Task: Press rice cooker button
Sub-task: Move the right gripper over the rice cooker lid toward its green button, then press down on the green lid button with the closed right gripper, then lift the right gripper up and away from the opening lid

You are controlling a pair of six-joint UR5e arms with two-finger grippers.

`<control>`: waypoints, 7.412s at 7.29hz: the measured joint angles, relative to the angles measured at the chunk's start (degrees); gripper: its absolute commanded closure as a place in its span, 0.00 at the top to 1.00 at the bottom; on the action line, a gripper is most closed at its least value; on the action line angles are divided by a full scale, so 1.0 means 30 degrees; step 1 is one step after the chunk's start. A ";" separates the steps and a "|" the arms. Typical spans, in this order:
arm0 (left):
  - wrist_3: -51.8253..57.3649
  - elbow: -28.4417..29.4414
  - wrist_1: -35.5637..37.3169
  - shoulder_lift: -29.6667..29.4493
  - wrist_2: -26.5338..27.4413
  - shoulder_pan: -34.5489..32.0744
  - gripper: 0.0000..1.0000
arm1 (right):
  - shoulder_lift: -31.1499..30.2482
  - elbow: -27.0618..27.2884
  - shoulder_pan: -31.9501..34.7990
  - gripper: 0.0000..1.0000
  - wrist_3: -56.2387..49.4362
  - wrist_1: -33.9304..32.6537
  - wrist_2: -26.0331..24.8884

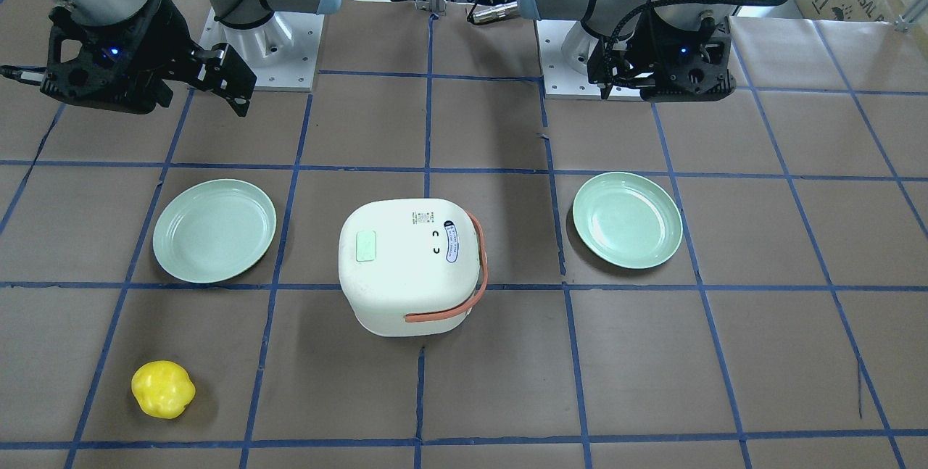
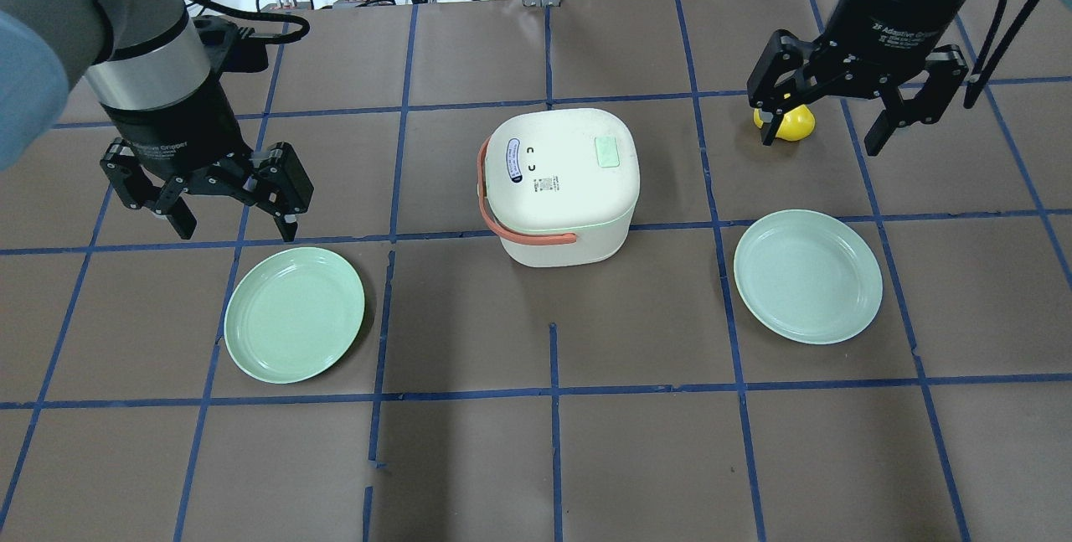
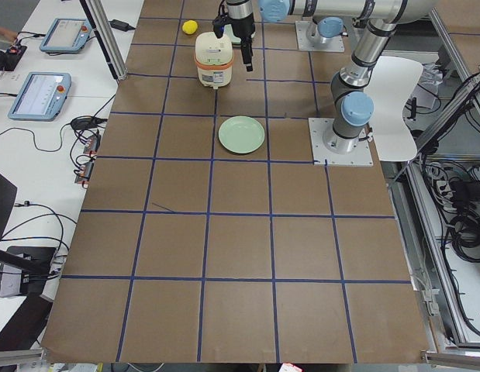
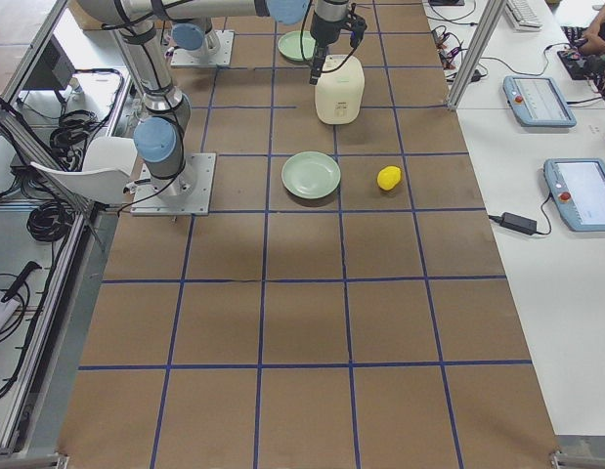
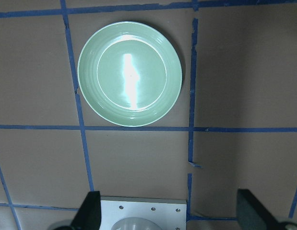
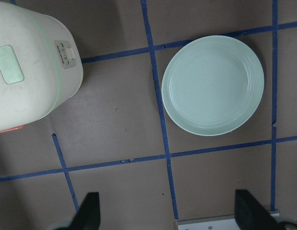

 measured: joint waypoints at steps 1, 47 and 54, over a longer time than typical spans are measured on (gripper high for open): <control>0.0000 0.0000 -0.0006 -0.0001 -0.0002 0.0000 1.00 | -0.0001 0.0005 -0.0003 1.00 -0.0013 -0.0015 0.0016; -0.0001 0.0000 0.0000 0.0001 0.0005 -0.0001 1.00 | 0.5633 -0.4381 0.4897 1.00 0.2970 -0.3786 0.0664; -0.0001 0.0000 -0.0012 0.0001 0.0012 0.0000 1.00 | 0.0927 0.0784 0.1565 1.00 -0.0709 -0.2583 -0.0196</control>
